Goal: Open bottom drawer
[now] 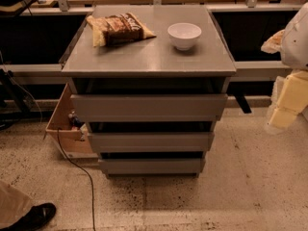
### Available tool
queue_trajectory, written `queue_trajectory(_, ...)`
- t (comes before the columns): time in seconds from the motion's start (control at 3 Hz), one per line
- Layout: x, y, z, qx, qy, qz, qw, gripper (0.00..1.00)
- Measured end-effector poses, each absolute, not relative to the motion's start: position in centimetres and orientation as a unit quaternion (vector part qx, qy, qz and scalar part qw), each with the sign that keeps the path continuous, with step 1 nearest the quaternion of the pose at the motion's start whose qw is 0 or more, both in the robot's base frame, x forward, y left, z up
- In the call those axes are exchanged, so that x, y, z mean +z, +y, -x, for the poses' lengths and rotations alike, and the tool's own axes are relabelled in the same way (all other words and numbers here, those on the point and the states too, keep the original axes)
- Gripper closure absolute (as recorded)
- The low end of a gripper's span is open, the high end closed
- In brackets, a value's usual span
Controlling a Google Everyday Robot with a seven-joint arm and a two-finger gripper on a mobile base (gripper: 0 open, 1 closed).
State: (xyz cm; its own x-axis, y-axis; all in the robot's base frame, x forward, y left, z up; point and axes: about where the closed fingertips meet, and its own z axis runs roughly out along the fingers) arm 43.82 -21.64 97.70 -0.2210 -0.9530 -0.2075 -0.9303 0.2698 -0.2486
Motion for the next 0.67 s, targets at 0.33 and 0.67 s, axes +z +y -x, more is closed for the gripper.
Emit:
queue_trajectory(0.33, 97.7, -21.6, -43.8, -0.035, 0.781, 0.603, 0.160, 0.00)
queue_trajectory(0.67, 93.2, -20.6, -44.3, 0.006, 0.781, 0.602, 0.165, 0.00)
